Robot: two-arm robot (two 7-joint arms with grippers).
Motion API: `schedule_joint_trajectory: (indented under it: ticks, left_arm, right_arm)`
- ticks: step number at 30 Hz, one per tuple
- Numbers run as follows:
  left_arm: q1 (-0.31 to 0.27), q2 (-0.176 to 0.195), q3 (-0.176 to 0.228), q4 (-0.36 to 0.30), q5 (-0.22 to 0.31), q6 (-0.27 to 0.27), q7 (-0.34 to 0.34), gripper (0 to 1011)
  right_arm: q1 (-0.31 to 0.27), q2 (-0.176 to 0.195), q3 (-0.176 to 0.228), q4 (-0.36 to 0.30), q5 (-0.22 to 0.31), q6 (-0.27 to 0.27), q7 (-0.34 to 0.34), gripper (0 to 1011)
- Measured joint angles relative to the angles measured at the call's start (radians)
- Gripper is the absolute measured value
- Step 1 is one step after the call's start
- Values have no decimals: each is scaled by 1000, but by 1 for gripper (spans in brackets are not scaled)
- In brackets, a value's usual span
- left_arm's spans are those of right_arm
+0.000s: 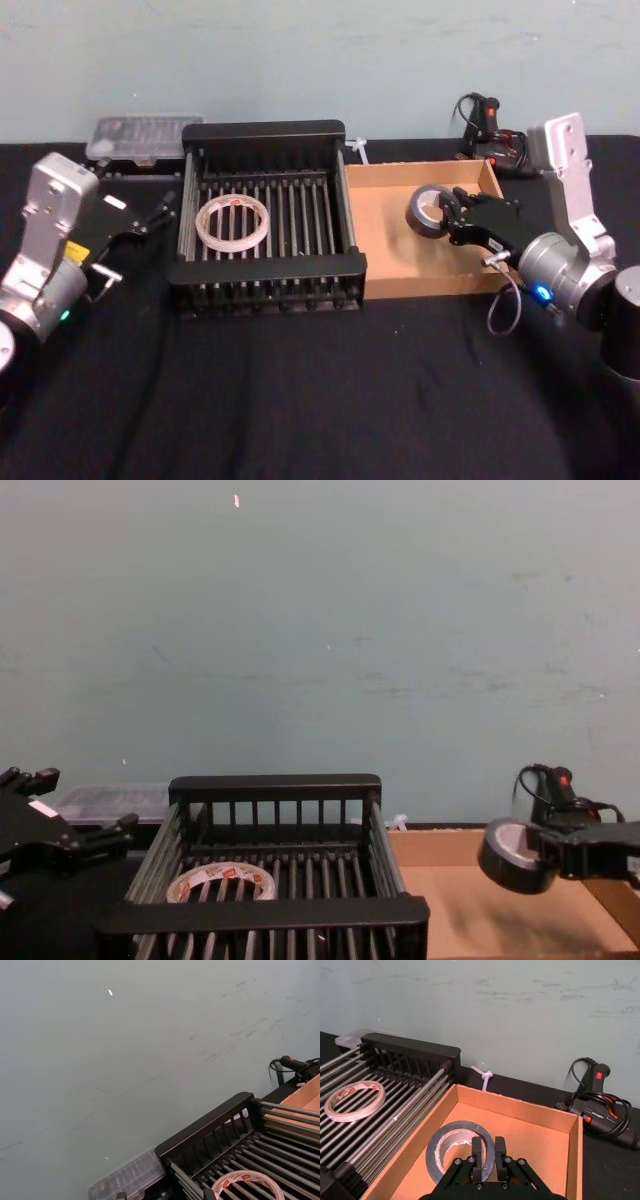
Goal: Pick up the white tape and place it into the black box , Pick up the silver tape and place it into the brown box.
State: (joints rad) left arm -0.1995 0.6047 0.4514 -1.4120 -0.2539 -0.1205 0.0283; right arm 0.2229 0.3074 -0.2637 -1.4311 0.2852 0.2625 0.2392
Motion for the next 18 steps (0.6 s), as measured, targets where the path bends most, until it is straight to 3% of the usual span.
schedule_joint_trajectory:
  ticks: [18]
  left_arm:
    - [0,0,0,0,0,0,0,1001]
  right_arm:
    - [93,-44,-16,122,-38,13,16,159]
